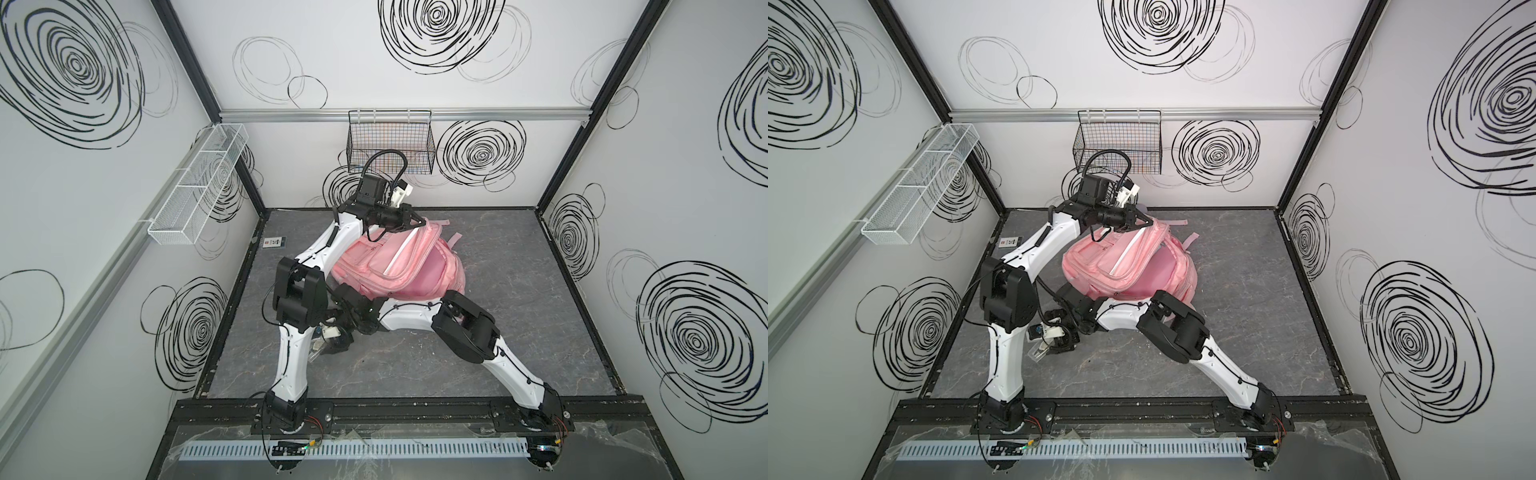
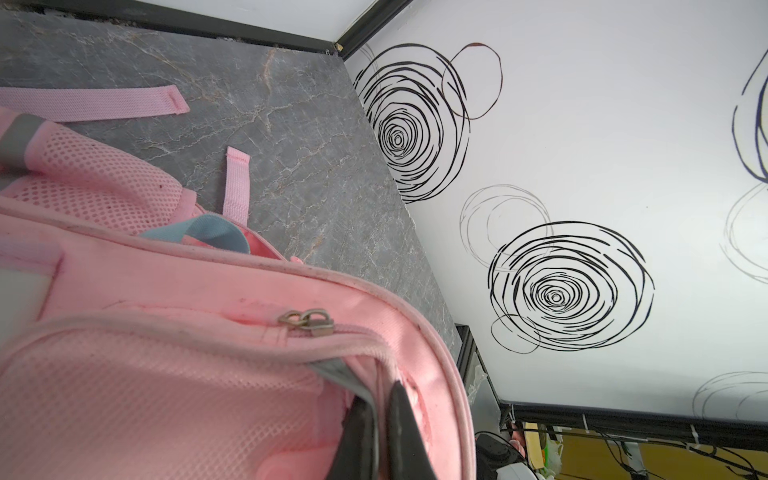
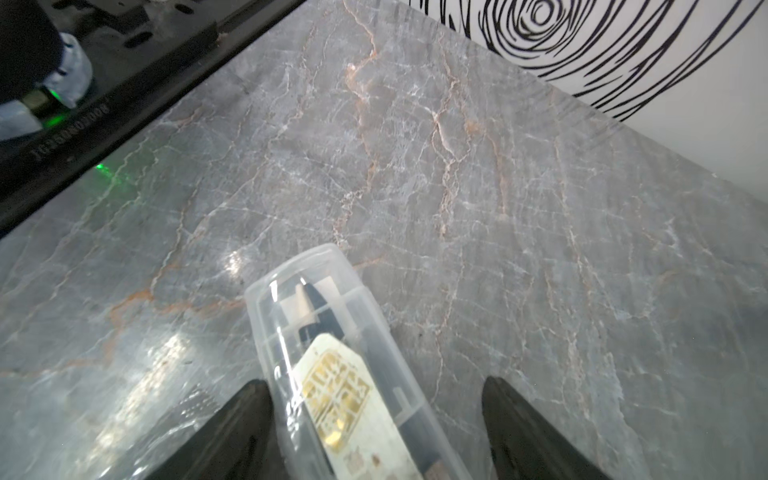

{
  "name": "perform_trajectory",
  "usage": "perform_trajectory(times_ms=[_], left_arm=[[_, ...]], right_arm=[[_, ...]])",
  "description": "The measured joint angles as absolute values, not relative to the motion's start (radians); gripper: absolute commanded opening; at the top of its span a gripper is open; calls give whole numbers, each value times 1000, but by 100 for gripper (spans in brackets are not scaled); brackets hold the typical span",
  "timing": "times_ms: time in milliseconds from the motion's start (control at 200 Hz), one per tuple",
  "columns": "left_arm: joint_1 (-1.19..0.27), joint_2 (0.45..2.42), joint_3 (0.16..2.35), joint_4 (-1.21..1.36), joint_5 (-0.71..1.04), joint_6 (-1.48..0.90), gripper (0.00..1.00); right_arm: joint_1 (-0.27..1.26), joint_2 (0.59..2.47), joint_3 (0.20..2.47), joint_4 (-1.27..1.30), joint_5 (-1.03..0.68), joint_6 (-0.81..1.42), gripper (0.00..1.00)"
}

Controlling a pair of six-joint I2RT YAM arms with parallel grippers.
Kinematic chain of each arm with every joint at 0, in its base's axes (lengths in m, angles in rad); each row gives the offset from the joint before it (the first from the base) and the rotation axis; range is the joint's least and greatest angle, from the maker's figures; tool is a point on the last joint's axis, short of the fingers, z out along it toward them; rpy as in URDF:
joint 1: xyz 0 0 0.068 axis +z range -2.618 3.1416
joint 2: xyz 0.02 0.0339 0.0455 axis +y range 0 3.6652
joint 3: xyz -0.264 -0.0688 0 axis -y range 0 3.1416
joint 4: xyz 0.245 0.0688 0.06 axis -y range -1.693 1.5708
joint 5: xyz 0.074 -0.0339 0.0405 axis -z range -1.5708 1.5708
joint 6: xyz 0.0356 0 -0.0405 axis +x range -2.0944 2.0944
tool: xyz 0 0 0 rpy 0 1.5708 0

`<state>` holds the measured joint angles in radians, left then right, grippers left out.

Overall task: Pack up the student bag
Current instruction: 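Grasp the clear plastic pen box with the right gripper, then lift the pen box and lower it into the backpack opening with the right gripper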

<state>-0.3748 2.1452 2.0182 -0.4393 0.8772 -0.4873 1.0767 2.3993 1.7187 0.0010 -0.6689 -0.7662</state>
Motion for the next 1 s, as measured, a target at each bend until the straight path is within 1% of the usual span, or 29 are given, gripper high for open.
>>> perform_trajectory(times_ms=[85, 255, 365, 440, 550, 570, 665, 745, 895, 1001], left_arm=[[-375, 2145, 2015, -437, 878, -487, 0], [-375, 2143, 1993, -409, 879, -488, 0], [-375, 2137, 1978, -393, 879, -490, 0], [-375, 2134, 1974, -390, 878, -493, 0], [-375, 2133, 1971, -385, 878, -498, 0], [-375, 2133, 1970, -385, 878, -498, 0], [-375, 2131, 1964, -378, 878, -502, 0], [-376, 2123, 1953, -371, 875, -505, 0], [-378, 2109, 1929, -353, 867, -510, 0], [-378, 2094, 1902, -328, 863, -525, 0]], right_arm=[[1080, 2424, 1790, -96, -664, -767, 79], [1081, 2484, 1951, -321, -655, -759, 69], [1081, 2481, 1963, -398, -643, -738, 66], [1081, 2437, 1893, -411, -645, -721, 64], [1081, 2369, 1788, -408, -628, -714, 51], [1081, 2362, 1777, -408, -626, -709, 49], [1079, 2335, 1736, -395, -614, -683, 48], [1078, 2283, 1644, -341, -613, -649, 46], [1073, 2120, 1394, -251, -603, -541, 45], [1061, 1953, 1161, -160, -601, -407, 43]])
